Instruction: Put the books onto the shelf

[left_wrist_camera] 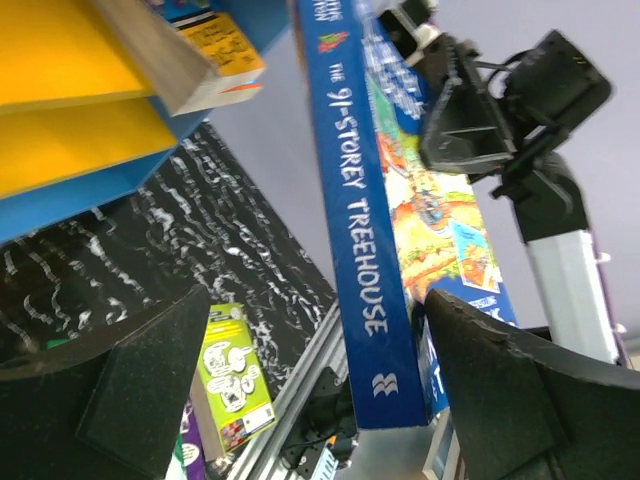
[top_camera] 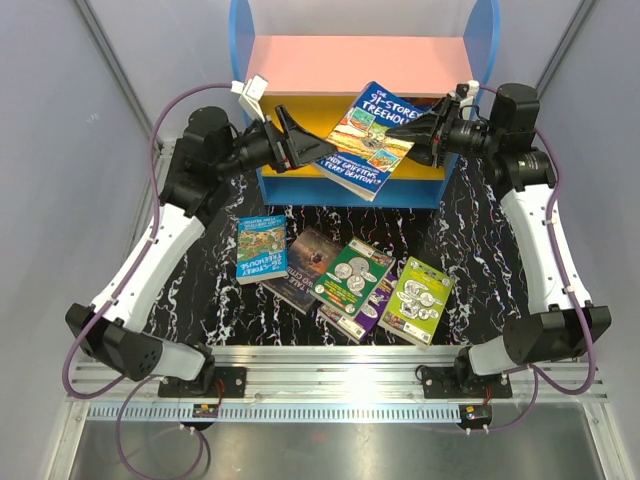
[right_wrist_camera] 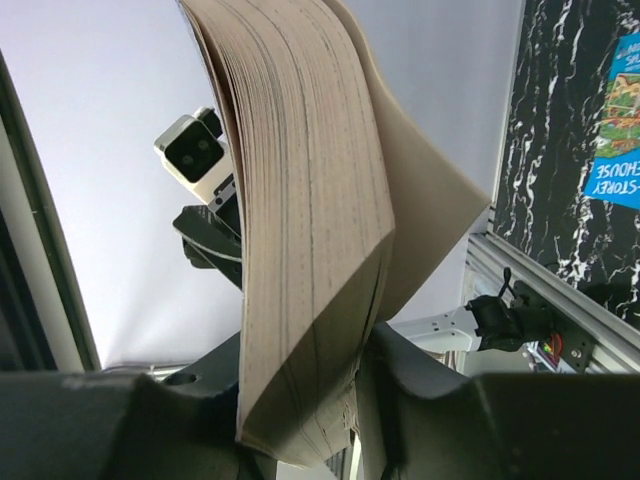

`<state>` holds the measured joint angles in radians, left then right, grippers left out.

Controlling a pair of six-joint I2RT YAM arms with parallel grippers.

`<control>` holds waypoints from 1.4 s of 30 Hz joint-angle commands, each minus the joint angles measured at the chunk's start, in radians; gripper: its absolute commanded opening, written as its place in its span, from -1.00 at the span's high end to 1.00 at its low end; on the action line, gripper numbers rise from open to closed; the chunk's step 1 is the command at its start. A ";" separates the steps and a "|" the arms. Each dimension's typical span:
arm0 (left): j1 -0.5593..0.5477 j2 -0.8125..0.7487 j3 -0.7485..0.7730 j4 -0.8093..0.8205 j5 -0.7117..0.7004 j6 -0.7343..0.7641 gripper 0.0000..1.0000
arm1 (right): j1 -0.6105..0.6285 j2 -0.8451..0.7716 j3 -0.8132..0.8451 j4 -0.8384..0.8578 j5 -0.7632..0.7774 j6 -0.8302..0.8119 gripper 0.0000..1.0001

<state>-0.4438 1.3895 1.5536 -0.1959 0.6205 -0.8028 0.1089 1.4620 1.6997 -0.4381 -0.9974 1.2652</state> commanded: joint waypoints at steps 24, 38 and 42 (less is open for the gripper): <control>0.013 0.197 0.284 0.266 0.018 -0.280 1.00 | 0.018 -0.068 -0.069 0.351 -0.021 0.166 -0.99; 0.057 0.267 0.439 0.183 -0.045 -0.298 1.00 | 0.015 -0.078 -0.109 0.357 0.014 0.140 -0.99; 0.059 0.192 0.290 0.334 -0.058 -0.383 1.00 | 0.018 -0.052 -0.069 0.251 0.042 0.051 -1.00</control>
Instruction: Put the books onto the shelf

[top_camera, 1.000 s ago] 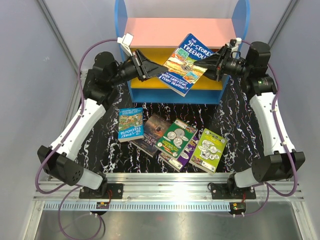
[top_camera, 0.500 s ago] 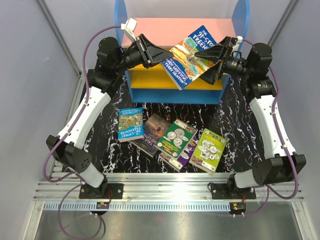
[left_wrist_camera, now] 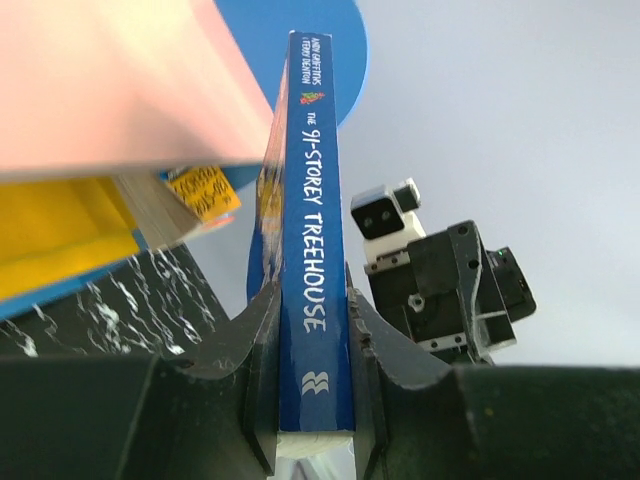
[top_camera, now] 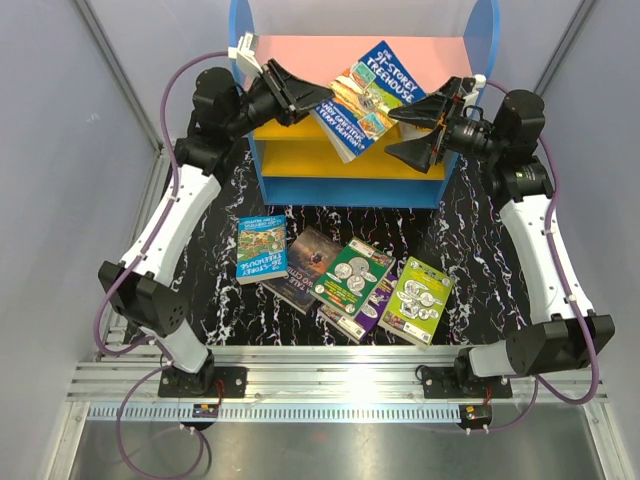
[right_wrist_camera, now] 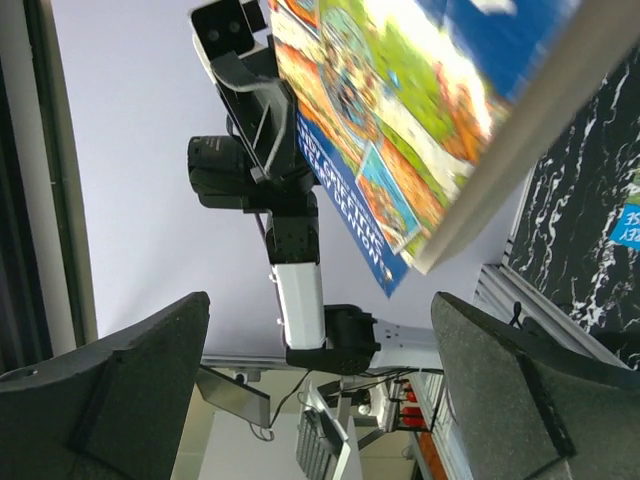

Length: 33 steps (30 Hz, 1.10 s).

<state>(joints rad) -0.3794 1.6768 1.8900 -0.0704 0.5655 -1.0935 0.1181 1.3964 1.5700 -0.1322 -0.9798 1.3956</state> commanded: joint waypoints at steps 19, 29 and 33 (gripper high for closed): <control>-0.010 -0.196 -0.305 0.593 0.020 -0.499 1.00 | 0.054 0.053 0.073 -0.164 0.127 -0.227 -0.99; -0.042 -0.313 -0.566 0.640 -0.006 -0.508 1.00 | 0.054 0.041 0.053 -0.026 0.112 -0.138 -0.81; -0.059 -0.367 -0.574 0.416 -0.035 -0.373 1.00 | 0.052 0.021 0.042 -0.036 0.098 -0.130 0.48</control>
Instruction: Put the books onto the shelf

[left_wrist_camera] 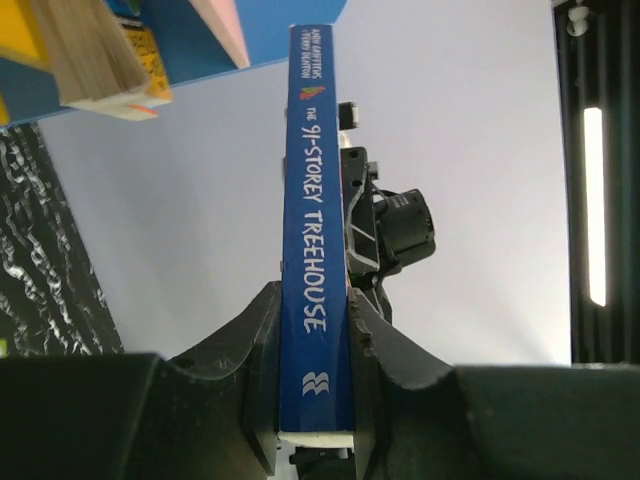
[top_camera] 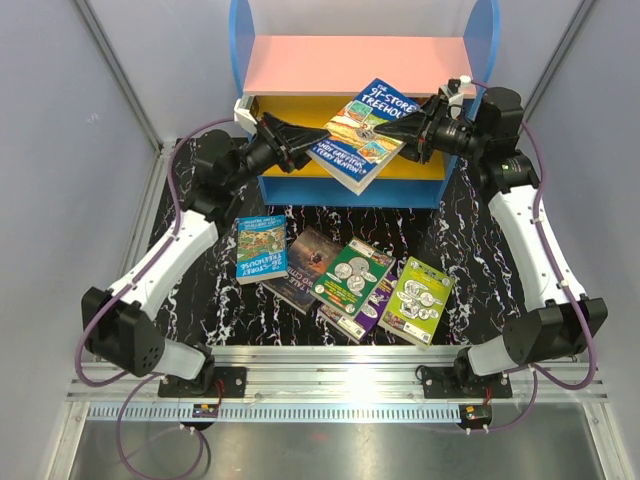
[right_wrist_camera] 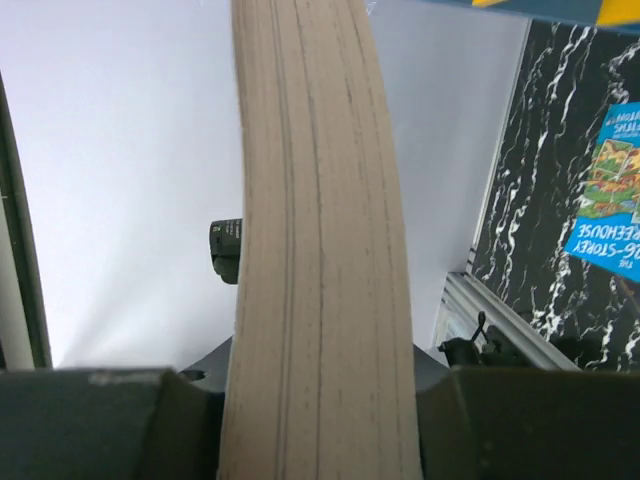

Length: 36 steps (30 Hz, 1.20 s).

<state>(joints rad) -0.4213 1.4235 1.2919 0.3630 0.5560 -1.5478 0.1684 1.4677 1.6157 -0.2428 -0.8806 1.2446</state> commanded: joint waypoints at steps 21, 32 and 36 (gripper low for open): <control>-0.300 -0.069 -0.006 -0.272 0.359 0.474 0.76 | 0.002 -0.233 -0.148 -0.300 0.057 -0.204 1.00; -0.341 -0.083 -0.032 -0.268 0.443 0.520 1.00 | 0.002 -0.221 -0.160 -0.280 0.083 -0.200 1.00; -0.359 -0.080 -0.054 -0.213 0.353 0.483 1.00 | 0.002 -0.201 -0.148 -0.233 0.081 -0.174 0.35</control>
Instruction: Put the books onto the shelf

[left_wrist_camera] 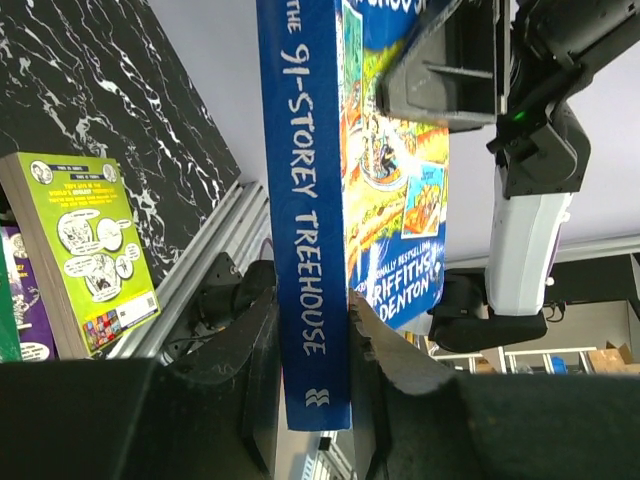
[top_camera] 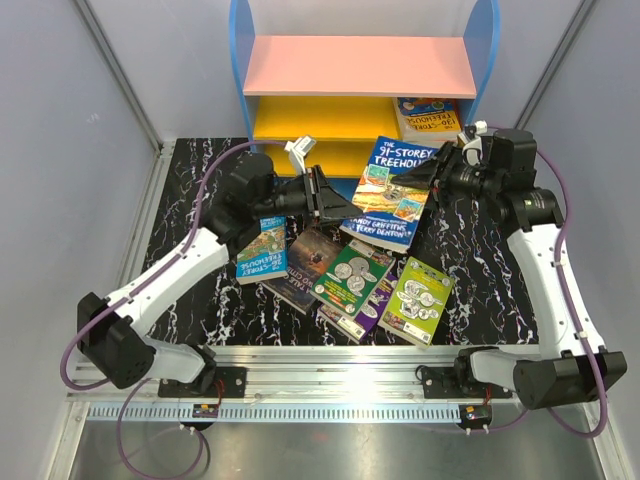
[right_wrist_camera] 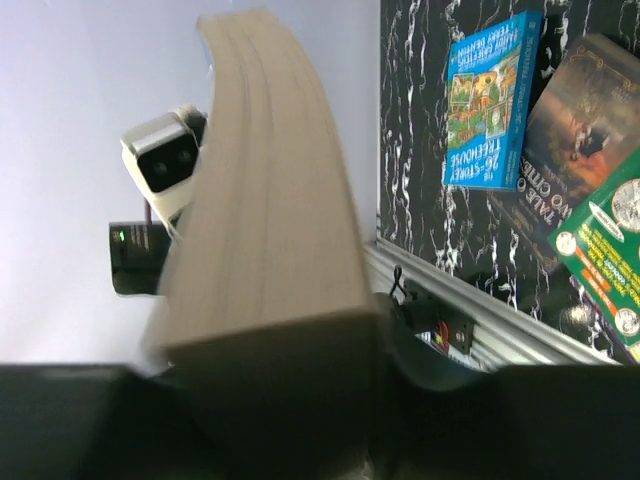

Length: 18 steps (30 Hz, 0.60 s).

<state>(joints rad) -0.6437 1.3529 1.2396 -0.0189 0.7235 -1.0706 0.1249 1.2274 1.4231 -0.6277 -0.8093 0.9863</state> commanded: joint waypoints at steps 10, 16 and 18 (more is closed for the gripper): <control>-0.137 0.097 0.078 0.369 -0.064 -0.239 1.00 | 0.045 -0.029 -0.058 0.212 0.015 0.129 -0.85; -0.123 0.126 0.185 0.292 -0.170 -0.204 1.00 | 0.044 -0.112 -0.113 0.186 0.018 0.141 -0.86; -0.110 0.129 0.198 0.284 -0.193 -0.197 1.00 | 0.044 -0.141 -0.116 0.154 0.022 0.132 -0.86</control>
<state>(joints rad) -0.7723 1.4487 1.3369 0.0971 0.7506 -1.3106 0.1101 1.1839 1.3083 -0.3988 -0.6296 1.0657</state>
